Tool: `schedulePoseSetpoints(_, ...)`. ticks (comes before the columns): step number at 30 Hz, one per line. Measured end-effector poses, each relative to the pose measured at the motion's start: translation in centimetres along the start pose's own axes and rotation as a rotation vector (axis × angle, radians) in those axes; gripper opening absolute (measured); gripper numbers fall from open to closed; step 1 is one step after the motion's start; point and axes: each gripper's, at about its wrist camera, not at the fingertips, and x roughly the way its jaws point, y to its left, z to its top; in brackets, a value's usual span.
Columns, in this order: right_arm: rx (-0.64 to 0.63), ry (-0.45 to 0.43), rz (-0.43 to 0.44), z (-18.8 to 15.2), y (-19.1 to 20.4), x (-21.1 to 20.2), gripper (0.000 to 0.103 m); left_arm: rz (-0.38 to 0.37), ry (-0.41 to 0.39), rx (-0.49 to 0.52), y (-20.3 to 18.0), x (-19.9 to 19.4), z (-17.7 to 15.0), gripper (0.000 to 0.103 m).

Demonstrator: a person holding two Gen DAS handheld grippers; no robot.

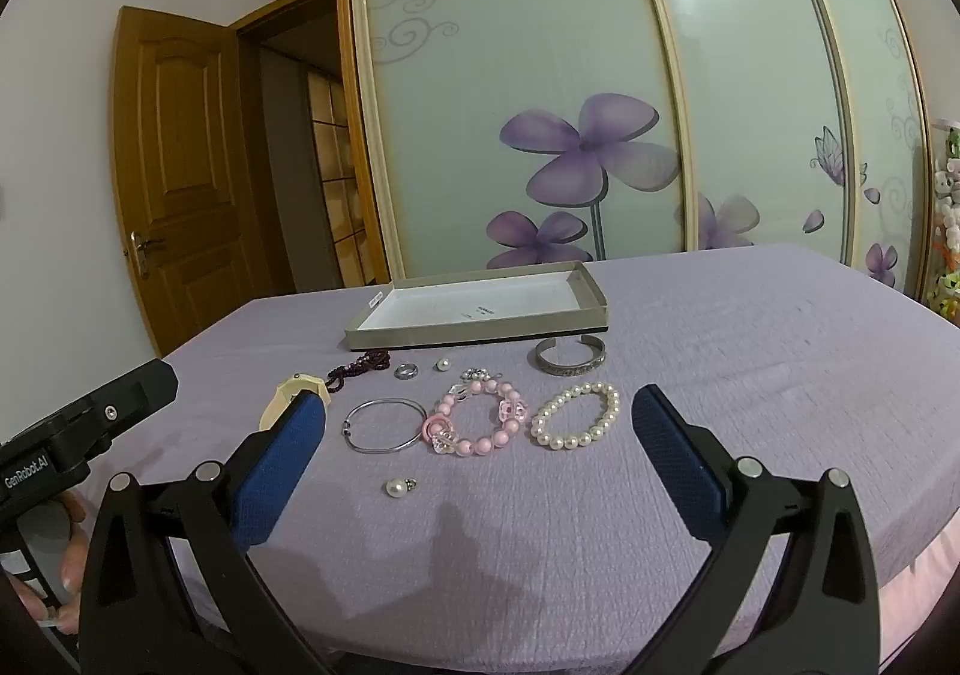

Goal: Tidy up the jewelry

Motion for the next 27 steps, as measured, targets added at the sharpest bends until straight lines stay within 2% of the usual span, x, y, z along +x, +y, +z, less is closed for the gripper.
schedulePoseSetpoints(27, 0.000, -0.002, 0.001, 0.02, 0.28, -0.02, 0.102, -0.001, 0.008, -0.003, -0.09, -0.02, 0.04, 0.101)
